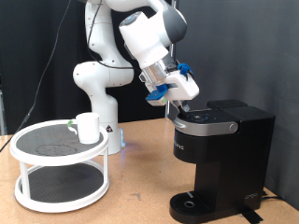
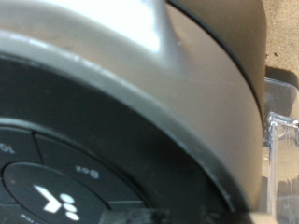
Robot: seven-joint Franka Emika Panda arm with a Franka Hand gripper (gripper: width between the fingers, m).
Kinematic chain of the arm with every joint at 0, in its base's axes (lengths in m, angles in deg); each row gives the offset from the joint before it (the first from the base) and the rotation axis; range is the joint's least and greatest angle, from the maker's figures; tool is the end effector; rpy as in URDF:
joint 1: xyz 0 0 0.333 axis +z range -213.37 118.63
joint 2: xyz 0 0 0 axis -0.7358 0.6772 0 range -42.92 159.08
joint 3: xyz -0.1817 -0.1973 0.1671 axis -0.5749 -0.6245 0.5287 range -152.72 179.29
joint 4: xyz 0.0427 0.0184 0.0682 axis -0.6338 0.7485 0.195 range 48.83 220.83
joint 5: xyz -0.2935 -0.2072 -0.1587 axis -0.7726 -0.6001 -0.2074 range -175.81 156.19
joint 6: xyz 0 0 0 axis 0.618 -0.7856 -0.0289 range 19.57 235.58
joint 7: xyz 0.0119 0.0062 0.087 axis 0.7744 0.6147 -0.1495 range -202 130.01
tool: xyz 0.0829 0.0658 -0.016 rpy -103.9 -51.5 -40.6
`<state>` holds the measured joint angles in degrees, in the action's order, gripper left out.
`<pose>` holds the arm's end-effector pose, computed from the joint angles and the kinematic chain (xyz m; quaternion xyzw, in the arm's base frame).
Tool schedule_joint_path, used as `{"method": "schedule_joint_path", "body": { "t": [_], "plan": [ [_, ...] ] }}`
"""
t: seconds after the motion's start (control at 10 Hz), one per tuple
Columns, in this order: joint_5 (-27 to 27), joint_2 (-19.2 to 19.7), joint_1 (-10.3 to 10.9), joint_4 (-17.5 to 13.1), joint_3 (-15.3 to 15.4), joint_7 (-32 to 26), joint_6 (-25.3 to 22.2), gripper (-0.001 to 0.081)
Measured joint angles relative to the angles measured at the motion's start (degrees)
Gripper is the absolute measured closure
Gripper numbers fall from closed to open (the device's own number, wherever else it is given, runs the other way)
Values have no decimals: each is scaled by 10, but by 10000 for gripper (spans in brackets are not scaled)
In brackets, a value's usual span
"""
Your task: Make a cup of coffee with the keurig machine
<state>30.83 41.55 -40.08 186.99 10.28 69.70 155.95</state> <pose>0.4542 0.0421 0.4146 -0.4165 0.8644 0.1776 0.2189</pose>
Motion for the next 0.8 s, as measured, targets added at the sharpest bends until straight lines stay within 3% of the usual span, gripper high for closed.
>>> {"method": "schedule_joint_path", "body": {
  "t": [0.3, 0.6, 0.8],
  "plan": [
    [4, -4, 0, 5, 0, 2, -3, 806],
    [99, -9, 2, -12, -13, -4, -37, 806],
    [122, -18, 1, -35, -27, 3, -82, 806]
  ]
}}
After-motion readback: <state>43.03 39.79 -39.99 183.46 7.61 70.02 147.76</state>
